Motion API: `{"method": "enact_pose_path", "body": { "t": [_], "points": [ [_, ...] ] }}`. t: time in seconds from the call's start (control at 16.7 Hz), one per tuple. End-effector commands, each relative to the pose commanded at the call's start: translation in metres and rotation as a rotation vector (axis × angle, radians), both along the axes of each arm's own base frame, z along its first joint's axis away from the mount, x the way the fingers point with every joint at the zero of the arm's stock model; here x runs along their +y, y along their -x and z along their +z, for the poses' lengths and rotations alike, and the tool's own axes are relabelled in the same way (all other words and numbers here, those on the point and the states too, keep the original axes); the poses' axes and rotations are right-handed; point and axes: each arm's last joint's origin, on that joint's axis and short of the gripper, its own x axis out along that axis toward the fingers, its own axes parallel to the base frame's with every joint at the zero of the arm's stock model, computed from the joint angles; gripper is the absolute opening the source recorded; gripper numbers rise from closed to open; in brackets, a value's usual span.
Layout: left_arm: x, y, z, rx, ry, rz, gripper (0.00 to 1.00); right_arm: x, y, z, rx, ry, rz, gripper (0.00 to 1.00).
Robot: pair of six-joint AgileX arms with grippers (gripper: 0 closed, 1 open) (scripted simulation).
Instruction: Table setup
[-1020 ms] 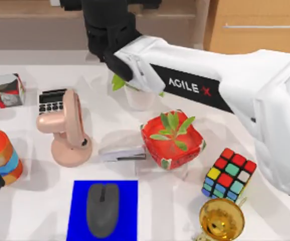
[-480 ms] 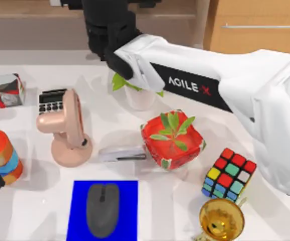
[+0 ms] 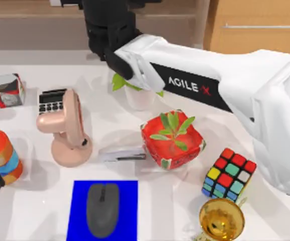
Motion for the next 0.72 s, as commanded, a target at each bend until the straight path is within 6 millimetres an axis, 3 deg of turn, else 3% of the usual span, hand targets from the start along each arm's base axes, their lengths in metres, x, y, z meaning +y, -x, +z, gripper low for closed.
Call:
{"method": "enact_pose_path", "body": {
  "t": [0.12,0.72],
  "points": [
    [0.0,0.0,0.0,0.0,0.0,0.0,1.0,0.0,0.0,0.0,0.0,0.0,0.0,0.0],
    [0.0,0.0,0.0,0.0,0.0,0.0,1.0,0.0022,0.0058,0.0052,-0.005,-0.007,0.005,0.0]
  ]
}}
